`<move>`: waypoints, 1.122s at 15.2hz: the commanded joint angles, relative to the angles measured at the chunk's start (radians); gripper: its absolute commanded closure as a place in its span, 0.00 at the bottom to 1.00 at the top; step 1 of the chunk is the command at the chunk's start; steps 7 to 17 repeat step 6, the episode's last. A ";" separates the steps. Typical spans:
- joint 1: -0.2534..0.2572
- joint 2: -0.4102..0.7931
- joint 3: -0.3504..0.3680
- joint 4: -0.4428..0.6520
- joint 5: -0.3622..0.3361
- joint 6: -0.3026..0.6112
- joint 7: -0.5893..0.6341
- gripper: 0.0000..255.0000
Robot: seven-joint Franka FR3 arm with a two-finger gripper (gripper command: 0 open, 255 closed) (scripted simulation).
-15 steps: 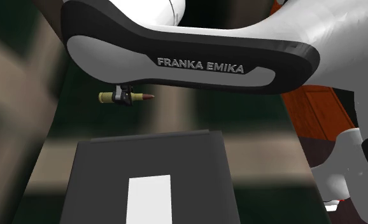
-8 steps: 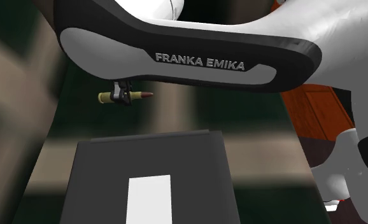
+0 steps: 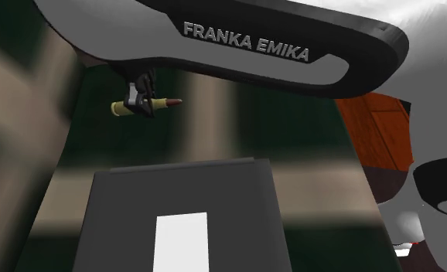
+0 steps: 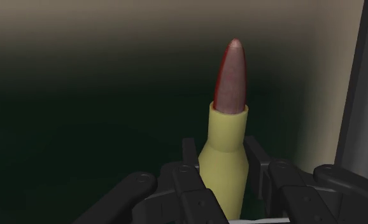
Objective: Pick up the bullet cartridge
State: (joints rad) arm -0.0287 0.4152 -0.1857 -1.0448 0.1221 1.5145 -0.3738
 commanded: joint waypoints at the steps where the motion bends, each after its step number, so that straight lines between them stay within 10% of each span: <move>1: -0.005 0.020 0.001 0.059 0.004 -0.039 0.003 1.00; 17: -0.017 0.064 0.002 0.175 0.012 -0.111 0.006 1.00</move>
